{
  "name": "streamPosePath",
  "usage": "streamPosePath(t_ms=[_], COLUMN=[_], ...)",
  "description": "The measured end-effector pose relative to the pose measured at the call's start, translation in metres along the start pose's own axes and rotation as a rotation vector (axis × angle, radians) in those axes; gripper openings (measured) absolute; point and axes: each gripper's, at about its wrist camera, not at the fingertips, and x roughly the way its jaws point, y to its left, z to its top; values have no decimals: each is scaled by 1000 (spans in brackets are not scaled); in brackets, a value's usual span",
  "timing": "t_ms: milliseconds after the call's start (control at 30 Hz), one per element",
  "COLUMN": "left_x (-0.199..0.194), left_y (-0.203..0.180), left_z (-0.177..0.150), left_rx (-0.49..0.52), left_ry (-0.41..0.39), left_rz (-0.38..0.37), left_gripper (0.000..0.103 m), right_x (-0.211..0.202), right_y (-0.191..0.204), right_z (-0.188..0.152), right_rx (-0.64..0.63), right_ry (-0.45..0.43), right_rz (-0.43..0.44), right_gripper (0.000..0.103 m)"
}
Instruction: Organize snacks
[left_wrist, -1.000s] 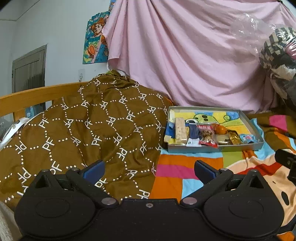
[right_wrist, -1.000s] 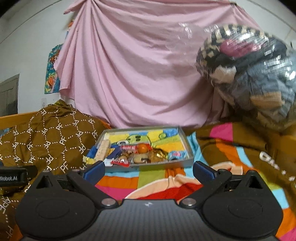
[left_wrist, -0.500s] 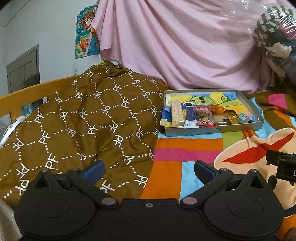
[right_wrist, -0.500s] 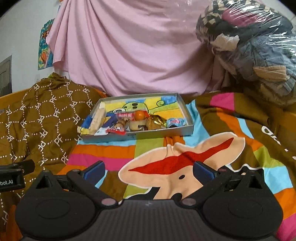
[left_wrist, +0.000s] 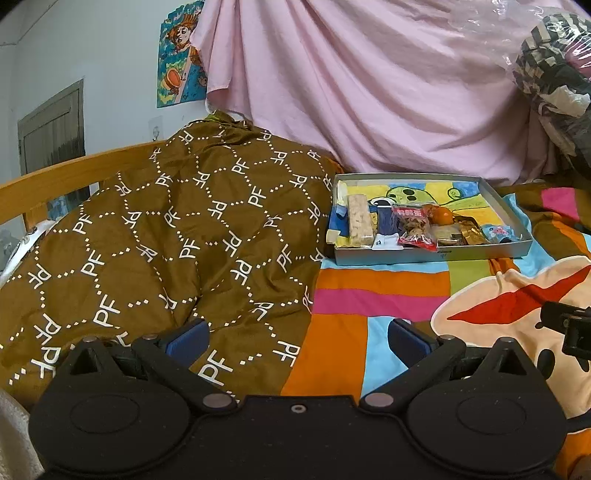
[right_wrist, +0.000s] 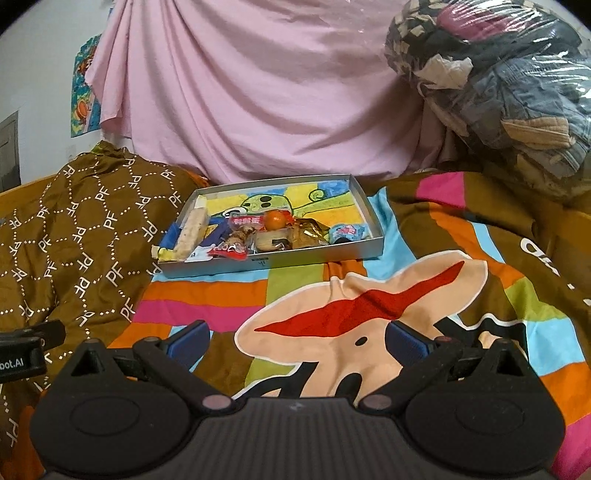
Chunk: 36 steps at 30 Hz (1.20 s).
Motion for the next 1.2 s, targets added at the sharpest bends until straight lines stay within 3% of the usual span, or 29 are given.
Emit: streamPosePath(t_ms=[1200], left_x=[0], left_y=[1], left_z=[0], left_rx=[-5], left_ry=[1], left_rz=[0], left_gripper=[102], right_x=[0], right_y=[4], right_z=[-3], right_rx=[-25], right_ry=[19], right_rz=[1], right_gripper=[103])
